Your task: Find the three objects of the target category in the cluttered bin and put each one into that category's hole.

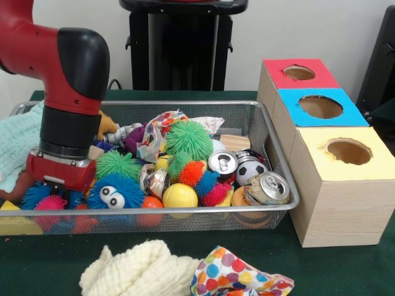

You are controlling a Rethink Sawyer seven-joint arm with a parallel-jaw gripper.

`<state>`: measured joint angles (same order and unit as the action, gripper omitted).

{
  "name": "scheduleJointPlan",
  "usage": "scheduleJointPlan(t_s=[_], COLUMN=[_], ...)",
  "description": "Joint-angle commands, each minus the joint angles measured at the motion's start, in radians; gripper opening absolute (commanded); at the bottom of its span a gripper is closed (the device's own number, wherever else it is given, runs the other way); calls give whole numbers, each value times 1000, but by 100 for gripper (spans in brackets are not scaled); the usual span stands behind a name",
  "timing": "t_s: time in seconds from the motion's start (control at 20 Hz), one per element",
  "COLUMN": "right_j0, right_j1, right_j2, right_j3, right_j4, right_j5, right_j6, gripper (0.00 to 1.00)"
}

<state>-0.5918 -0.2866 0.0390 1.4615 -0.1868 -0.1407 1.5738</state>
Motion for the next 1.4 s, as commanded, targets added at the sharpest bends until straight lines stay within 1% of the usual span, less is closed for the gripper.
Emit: scheduleJointPlan(t_s=[0.05,0.15,0.2,0.25,0.3,0.4,0.5,0.55,0.65,0.85,0.95,1.05,1.1,1.3,1.4], right_j0=[207,248,258,262,263,253,228,214,193,166,166,174,182,245,281], right_j1=[-115,-197,-220,-233,-241,-240,-236,-240,-236,-220,-213,-207,-207,-210,-205], right_j2=[-83,-106,-107,-103,-100,-86,-66,-57,-46,-20,-21,-26,-29,-79,-118], right_j3=[11,5,-5,-14,-15,7,65,88,98,89,81,69,69,23,15], right_j4=[81,104,103,96,89,66,57,47,22,0,-6,3,4,9,30], right_j5=[272,440,496,535,549,499,404,376,346,331,335,340,337,388,391], right_j6=[138,123,108,89,82,80,131,138,128,97,86,94,98,102,143], gripper=[0,0,0,0,0,0,0,0,0,0,0,0,0,0,0])
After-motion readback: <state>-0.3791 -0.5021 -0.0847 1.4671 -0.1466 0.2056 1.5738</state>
